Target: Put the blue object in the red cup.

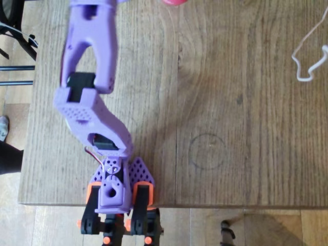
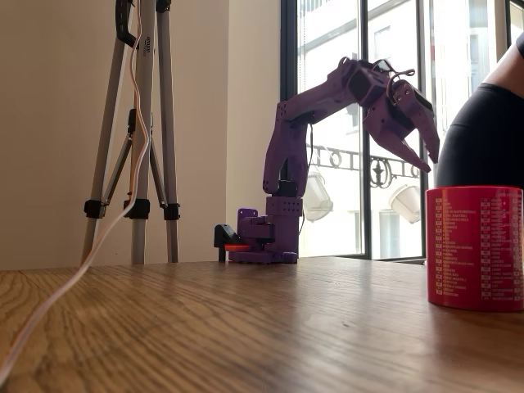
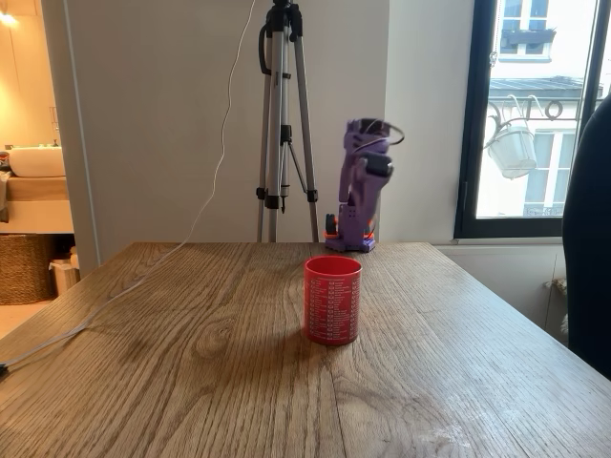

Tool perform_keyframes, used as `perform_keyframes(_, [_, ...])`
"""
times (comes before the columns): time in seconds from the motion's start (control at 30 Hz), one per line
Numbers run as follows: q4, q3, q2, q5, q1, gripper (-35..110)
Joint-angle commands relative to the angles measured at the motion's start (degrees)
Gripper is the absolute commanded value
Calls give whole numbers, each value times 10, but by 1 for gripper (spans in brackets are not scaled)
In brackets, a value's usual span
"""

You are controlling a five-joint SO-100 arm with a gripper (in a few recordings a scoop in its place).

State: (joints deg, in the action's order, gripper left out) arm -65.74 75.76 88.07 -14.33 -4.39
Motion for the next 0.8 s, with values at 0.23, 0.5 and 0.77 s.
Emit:
perform_keyframes(0.23, [-207,321,696,105,197,0])
perform_keyframes(0.5, [-118,593,894,82,148,0])
perform_keyframes(0.77, [-25,850,1004,83,112,0])
